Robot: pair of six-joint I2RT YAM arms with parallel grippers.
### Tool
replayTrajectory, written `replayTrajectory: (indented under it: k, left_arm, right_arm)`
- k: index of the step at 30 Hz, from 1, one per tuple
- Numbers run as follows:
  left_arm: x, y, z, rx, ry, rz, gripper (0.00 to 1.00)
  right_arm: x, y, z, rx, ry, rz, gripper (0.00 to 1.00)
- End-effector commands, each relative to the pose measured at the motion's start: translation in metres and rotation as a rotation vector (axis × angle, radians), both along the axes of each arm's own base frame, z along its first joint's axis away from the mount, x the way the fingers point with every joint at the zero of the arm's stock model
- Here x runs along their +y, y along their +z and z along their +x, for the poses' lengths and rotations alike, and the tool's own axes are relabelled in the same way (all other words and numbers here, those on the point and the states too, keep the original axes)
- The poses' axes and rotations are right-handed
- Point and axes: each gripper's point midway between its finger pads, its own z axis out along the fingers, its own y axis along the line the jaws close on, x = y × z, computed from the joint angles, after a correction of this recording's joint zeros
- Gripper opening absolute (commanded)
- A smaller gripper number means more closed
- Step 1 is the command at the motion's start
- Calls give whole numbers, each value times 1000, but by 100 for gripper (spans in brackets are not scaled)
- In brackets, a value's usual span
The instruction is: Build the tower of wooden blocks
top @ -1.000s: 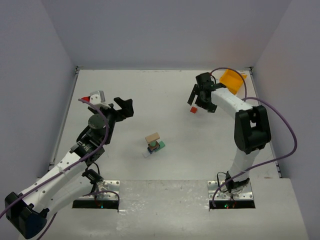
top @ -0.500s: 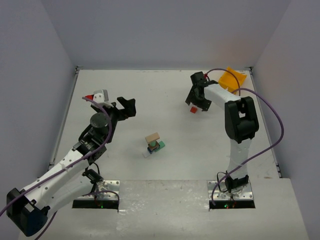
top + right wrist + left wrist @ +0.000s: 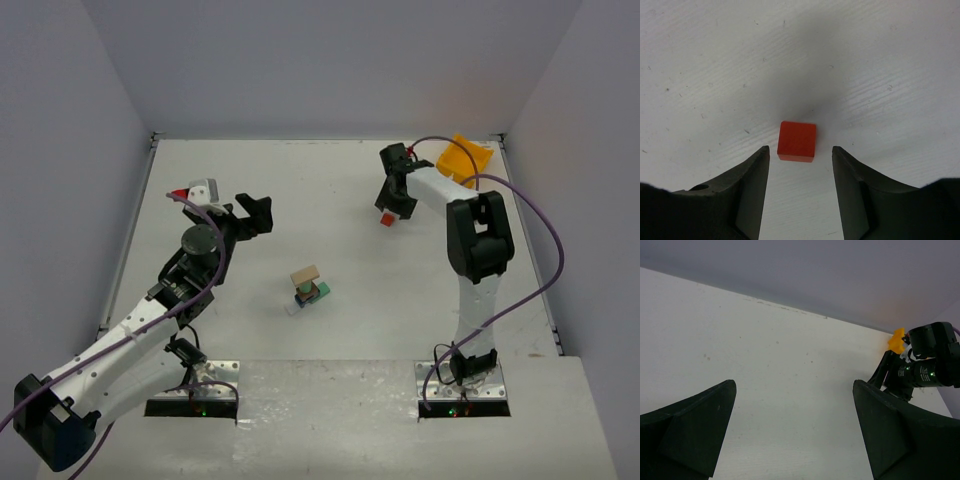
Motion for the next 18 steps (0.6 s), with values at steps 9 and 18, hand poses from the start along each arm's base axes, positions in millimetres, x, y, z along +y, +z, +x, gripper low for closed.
replayTrajectory:
  k: [9, 18]
  left_arm:
    - [-1, 13, 0, -52, -10, -28, 100]
    - [-2, 13, 1, -51, -8, -24, 100]
  right_arm:
    - [7, -3, 16, -30, 4, 16, 52]
    - [4, 1, 14, -40, 4, 7, 47]
